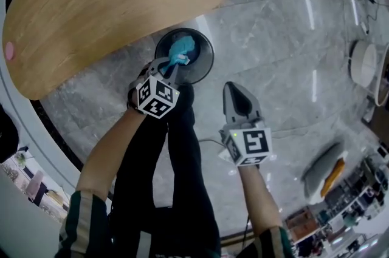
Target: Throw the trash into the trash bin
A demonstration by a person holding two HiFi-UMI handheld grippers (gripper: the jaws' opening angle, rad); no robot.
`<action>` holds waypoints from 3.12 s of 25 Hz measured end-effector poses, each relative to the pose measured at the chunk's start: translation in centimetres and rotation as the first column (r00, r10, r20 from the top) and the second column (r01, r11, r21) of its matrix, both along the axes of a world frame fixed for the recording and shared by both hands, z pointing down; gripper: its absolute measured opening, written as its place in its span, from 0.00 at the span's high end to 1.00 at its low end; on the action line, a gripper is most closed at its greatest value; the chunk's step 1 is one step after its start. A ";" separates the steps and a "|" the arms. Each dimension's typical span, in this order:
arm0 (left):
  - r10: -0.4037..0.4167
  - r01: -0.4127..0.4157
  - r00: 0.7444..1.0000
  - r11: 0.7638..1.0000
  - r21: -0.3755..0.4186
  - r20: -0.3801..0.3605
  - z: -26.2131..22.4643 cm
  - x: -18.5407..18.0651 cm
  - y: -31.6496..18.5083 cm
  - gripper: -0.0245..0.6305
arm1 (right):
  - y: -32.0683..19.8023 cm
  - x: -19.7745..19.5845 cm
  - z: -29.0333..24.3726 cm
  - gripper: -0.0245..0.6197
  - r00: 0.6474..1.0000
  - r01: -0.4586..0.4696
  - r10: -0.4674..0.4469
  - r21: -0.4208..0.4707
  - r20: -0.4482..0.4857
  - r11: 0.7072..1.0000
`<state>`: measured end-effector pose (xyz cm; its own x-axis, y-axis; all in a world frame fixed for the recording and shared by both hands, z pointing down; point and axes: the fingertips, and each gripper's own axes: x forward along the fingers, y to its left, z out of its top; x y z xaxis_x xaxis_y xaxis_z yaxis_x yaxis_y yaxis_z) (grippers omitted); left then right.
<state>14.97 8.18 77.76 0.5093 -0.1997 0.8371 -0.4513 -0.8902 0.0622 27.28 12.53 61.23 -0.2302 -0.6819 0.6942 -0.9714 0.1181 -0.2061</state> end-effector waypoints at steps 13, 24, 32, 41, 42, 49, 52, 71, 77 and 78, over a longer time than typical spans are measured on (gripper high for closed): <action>-0.030 0.046 0.992 0.991 -0.127 0.123 6.6 0.8 3.6 0.71 | 1.2 0.6 1.6 0.96 1.000 0.031 -0.031 0.004 -0.007 1.000; -0.088 0.098 0.992 0.988 -0.116 0.089 4.3 -0.4 3.1 0.61 | -0.3 -1.1 0.4 0.96 0.997 0.071 -0.070 -0.042 0.011 0.997; -0.217 0.214 0.974 0.975 -0.052 -0.065 -2.3 -4.5 0.9 0.66 | -3.1 -7.8 -1.0 0.96 0.987 0.159 -0.159 -0.008 0.032 0.987; -0.388 0.403 0.905 0.913 0.062 -0.174 -11.1 -14.5 -3.5 0.96 | -8.2 -16.1 -5.7 0.96 0.952 0.298 -0.302 0.079 0.052 0.951; -0.414 0.431 0.893 0.900 0.070 -0.178 -11.8 -15.8 -4.0 0.96 | -8.9 -16.9 -6.0 0.96 0.945 0.320 -0.325 0.087 0.044 0.943; -0.571 0.594 0.800 0.798 0.105 -0.184 -16.1 -25.8 -5.6 0.96 | -11.4 -25.3 -8.7 0.96 0.872 0.481 -0.488 0.128 0.036 0.867; -0.631 0.655 0.753 0.744 0.130 -0.186 -17.6 -30.2 -6.0 0.96 | -12.2 -29.1 -9.7 0.96 0.832 0.543 -0.553 0.147 0.038 0.827; -0.791 0.815 0.579 0.558 0.156 -0.199 -18.3 -49.3 -7.8 0.62 | -13.3 -42.7 -9.3 0.96 0.713 0.693 -0.700 0.115 0.033 0.711; -0.836 0.866 0.501 0.479 0.144 -0.223 -17.2 -53.0 -11.4 0.29 | -13.8 -44.2 -8.1 0.96 0.712 0.696 -0.701 0.091 0.040 0.712; -0.840 0.869 0.494 0.474 0.139 -0.224 -17.1 -53.4 -11.8 0.29 | -13.9 -44.5 -8.0 0.96 0.710 0.698 -0.703 0.091 0.040 0.710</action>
